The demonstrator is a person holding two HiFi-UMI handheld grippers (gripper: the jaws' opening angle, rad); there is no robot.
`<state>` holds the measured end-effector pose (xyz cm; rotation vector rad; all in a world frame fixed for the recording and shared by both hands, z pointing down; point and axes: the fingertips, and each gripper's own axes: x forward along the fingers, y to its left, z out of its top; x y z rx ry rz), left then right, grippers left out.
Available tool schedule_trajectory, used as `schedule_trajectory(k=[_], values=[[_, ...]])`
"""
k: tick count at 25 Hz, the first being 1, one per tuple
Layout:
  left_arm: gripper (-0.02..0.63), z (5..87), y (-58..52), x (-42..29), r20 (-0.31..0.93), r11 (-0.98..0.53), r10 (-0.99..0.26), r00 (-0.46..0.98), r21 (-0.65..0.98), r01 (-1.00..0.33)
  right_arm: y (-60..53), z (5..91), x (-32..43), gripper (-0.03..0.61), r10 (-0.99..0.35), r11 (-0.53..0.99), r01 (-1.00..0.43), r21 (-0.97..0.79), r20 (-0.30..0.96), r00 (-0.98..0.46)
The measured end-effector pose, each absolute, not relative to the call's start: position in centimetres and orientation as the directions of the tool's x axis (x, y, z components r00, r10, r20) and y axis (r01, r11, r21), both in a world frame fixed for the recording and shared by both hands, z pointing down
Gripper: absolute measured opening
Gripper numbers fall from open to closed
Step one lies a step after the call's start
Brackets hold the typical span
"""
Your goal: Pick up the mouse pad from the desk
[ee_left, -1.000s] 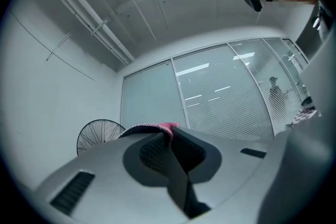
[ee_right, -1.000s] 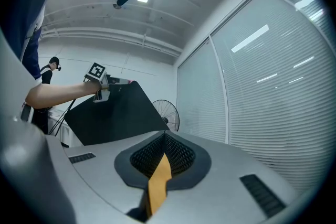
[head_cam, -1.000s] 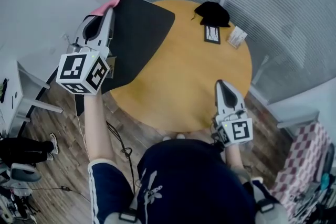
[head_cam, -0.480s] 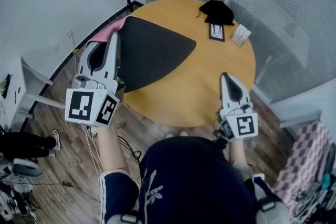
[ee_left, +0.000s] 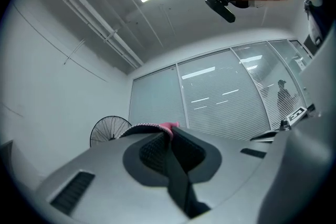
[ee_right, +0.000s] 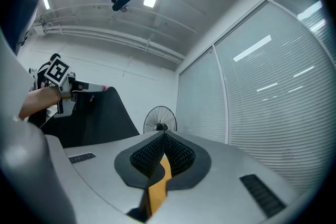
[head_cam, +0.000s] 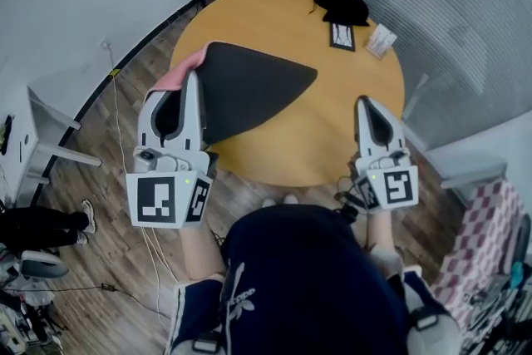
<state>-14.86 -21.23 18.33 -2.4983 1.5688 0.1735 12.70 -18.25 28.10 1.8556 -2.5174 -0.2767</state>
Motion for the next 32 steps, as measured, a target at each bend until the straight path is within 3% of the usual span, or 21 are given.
schedule_trajectory(k=[22,32], values=[[0.018,24.8,-17.7,-12.4,-0.073,-0.421,-0.899,0.431,-0.122,-0.899,-15.7,27.6,11.5,0.003,-0.958,0.273,-0.952,0.138,-0.048,-0.282],[0.018,25.4,-17.8,-11.6,-0.072,-0.438,-0.892,0.446,-0.102,-0.893,-15.2,27.9,11.0,0.003,-0.957,0.283,-0.950,0.133,-0.031,-0.290]])
